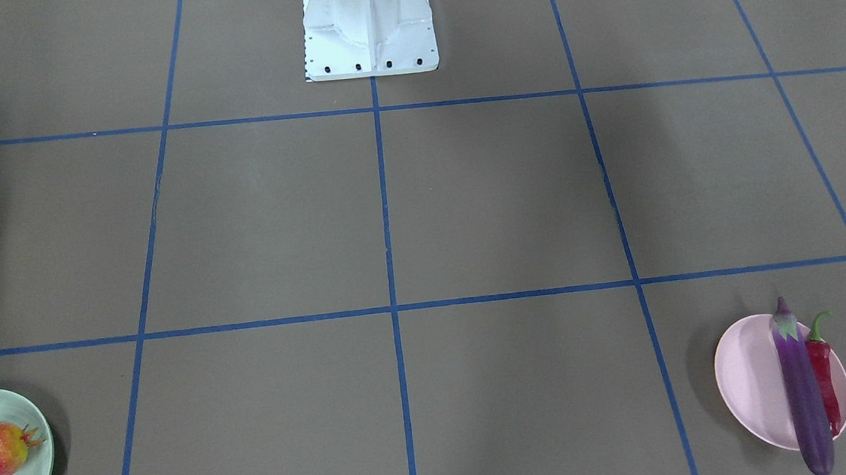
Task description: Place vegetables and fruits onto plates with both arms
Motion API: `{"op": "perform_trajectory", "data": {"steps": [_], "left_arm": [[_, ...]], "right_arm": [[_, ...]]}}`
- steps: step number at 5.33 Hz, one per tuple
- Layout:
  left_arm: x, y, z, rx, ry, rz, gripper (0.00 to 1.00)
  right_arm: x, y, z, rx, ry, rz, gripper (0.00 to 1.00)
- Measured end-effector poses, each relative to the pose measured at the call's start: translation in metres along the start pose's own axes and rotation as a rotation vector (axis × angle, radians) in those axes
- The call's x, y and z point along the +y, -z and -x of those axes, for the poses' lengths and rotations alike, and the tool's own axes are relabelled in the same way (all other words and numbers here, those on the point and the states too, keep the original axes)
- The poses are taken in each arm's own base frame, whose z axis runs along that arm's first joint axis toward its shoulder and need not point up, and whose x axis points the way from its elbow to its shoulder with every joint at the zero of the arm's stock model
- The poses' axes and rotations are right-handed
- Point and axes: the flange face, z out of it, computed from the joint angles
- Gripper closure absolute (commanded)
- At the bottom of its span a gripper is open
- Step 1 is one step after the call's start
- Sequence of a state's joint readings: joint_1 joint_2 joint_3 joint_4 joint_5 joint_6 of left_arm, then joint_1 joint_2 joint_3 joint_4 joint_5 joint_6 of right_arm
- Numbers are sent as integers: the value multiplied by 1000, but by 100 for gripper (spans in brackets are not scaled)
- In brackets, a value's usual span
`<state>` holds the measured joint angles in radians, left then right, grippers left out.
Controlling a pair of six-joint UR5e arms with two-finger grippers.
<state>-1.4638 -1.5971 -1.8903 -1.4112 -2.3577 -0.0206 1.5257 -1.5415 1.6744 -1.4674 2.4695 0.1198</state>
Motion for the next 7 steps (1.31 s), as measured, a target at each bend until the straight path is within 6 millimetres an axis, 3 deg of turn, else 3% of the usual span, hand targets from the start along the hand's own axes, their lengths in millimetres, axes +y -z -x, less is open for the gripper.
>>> {"op": "perform_trajectory", "data": {"steps": [1,3,5,7], "left_arm": [[6,-20,39,1,-38,43,0],[12,-46,100,6,-3,97,0],[16,-60,121,10,33,125,0],[19,-65,127,7,43,136,0]], "right_arm": [[17,-8,-13,4,-20,13,0],[24,-10,-20,7,-52,27,0],[18,0,-20,11,-94,38,0],[25,18,-21,19,-160,55,0]]}}
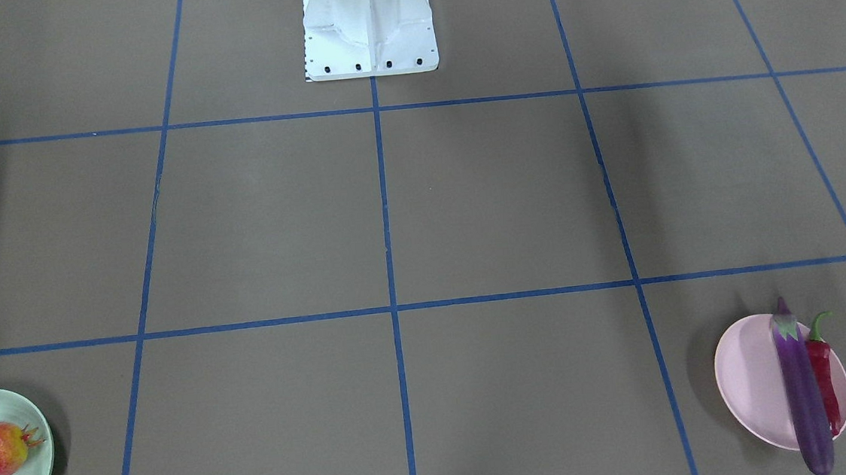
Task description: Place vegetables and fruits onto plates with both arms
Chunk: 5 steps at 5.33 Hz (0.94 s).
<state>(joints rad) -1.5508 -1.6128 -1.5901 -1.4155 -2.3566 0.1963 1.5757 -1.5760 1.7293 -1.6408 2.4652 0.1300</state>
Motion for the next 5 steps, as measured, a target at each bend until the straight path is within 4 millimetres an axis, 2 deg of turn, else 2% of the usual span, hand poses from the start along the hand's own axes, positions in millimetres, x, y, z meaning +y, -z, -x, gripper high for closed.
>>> {"op": "perform_trajectory", "data": {"steps": [2,5], "left_arm": [[-2,1,-1,-2,-2,-2,0],[-3,4,-3,-4,-7,-8,0]], "right_arm": [[9,6,-11,95,-15,-5,0],[12,-1,-19,106,12,11,0]]}}
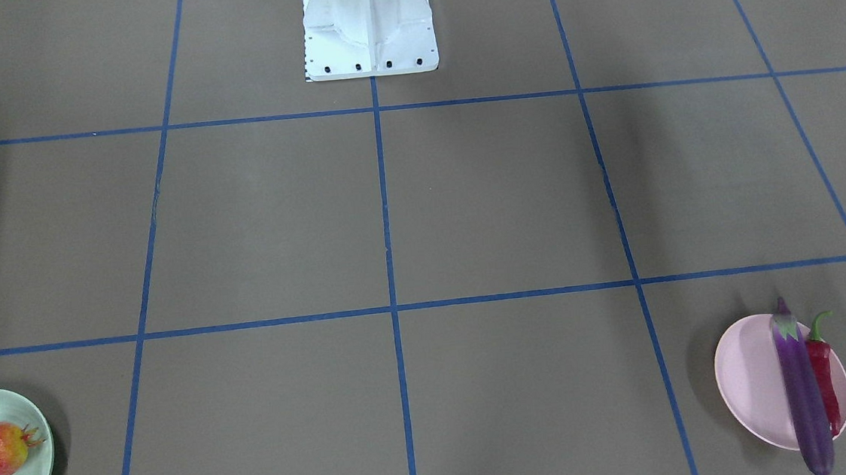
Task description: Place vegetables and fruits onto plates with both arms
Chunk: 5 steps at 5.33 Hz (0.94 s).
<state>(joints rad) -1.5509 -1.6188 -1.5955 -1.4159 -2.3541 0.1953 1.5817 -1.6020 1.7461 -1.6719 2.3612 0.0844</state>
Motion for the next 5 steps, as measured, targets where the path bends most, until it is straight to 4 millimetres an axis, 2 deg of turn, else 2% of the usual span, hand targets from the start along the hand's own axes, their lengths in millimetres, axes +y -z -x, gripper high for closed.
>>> {"op": "perform_trajectory", "data": {"steps": [5], "left_arm": [[1,-1,1,-1,2,1,0]], "right_arm": [[0,-1,5,-52,51,5,0]]}}
